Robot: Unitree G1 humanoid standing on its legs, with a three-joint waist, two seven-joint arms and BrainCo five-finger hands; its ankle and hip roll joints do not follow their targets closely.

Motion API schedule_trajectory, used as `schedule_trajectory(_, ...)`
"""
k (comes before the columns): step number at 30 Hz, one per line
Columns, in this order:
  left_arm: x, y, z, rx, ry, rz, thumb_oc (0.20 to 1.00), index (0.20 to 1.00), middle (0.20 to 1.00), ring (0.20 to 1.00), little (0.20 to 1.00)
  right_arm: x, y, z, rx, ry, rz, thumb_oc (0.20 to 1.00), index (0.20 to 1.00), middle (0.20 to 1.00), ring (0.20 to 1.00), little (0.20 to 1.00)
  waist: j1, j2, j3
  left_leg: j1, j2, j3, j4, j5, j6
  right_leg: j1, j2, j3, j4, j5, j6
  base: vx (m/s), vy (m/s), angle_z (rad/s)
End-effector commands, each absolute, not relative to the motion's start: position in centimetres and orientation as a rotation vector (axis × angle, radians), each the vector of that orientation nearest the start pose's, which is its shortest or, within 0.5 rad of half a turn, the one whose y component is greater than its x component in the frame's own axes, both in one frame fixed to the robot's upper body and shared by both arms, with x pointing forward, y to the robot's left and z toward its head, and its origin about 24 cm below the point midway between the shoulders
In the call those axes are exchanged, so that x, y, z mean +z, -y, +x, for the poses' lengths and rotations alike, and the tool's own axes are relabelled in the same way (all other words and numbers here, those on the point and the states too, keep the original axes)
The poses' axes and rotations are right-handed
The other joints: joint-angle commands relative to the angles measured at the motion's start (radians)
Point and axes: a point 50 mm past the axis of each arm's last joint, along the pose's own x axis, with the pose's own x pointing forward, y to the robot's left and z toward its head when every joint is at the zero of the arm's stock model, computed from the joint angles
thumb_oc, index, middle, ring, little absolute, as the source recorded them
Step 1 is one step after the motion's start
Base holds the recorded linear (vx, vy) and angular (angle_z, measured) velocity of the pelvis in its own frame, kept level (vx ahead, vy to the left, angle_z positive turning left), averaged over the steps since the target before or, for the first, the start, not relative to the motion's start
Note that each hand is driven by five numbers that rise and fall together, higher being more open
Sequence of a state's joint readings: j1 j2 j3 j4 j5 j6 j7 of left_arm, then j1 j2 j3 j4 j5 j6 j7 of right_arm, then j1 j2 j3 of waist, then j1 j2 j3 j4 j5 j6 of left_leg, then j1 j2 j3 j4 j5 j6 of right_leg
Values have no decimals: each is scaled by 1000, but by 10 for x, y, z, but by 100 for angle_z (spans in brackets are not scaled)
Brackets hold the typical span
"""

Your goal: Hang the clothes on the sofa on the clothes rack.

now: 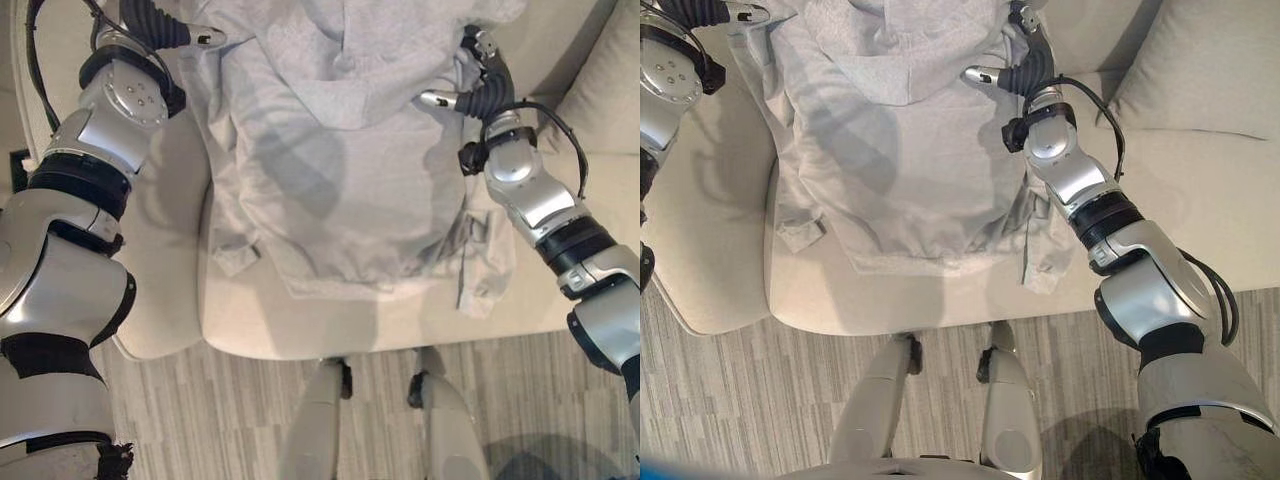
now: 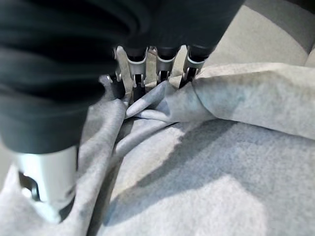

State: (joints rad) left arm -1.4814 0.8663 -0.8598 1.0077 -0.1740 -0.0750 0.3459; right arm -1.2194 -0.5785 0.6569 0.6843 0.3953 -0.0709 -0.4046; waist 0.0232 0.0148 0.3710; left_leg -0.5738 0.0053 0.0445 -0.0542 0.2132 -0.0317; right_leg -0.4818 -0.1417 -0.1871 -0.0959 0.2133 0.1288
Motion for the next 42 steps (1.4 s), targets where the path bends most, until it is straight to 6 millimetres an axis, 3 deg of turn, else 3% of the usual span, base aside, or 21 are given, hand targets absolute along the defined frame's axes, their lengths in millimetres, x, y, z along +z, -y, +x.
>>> schedule_trajectory(1,370,-255,386,532,530,1007,1000,1000,1000,1000,1000,295,145,399,-113,575,-466,1000,1000,1000,1000,1000,20,19,-2,70,10,-14,-6,-55,-95,-11,-85,-15,9,53,133,0,0,0)
schedule_trajectory(16,350,-244,397,489,472,1022,1000,1000,1000,1000,1000,289,146,404,-178,547,-518,1000,1000,1000,1000,1000,20,12,8,83,12,-21,-14,-54,-93,1,-78,-20,9,51,133,-1,0,1)
schedule_trajectory(22,346,-248,396,508,473,1006,1000,1000,1000,1000,1000,296,153,401,-249,599,-591,1000,1000,1000,1000,1000,16,9,15,82,14,-22,-15,-55,-90,-2,-78,-24,9,52,133,0,0,0)
schedule_trajectory(33,336,-258,395,526,441,1011,1000,1000,1000,1000,1000,292,162,399,-282,600,-694,1000,1000,1000,1000,1000,11,5,24,79,15,-22,-17,-55,-89,-7,-77,-26,10,52,133,0,0,0)
schedule_trajectory(42,333,-263,396,522,407,1087,1000,1000,1000,1000,1000,301,151,399,-239,633,-739,1000,1000,1000,1000,1000,6,-5,33,70,18,-20,-16,-50,-89,-19,-76,-23,10,56,133,0,0,0)
